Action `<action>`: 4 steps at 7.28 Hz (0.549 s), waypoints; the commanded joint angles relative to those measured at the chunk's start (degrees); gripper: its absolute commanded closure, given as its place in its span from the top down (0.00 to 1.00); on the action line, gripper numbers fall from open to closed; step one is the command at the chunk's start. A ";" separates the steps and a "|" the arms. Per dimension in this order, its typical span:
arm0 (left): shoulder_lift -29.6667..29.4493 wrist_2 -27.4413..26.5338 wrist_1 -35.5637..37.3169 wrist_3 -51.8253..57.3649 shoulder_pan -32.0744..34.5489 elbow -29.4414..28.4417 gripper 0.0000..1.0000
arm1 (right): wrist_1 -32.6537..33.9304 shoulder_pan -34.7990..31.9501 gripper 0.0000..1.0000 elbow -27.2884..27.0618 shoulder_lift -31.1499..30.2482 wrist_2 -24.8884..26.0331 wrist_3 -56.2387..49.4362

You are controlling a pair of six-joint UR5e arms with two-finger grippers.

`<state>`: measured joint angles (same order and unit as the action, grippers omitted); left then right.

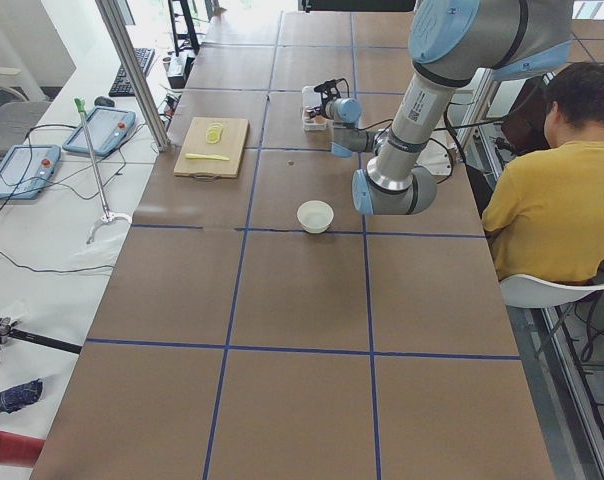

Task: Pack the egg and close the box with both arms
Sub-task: 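Lower the egg into the empty carton cup and open the left gripper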

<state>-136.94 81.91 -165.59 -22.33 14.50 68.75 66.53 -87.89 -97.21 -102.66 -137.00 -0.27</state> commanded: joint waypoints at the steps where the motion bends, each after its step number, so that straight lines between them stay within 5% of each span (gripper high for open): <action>1: 0.09 0.01 0.00 -0.09 0.09 0.33 0.99 | 0.00 0.00 1.00 0.00 0.00 0.06 0.00; 4: 2.27 2.70 6.28 -0.26 4.02 5.75 0.99 | 0.00 0.00 1.00 0.26 0.00 -0.02 0.00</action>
<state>-136.11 82.52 -163.58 -22.56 16.34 71.38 66.54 -87.91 -97.04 -102.66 -136.95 -0.26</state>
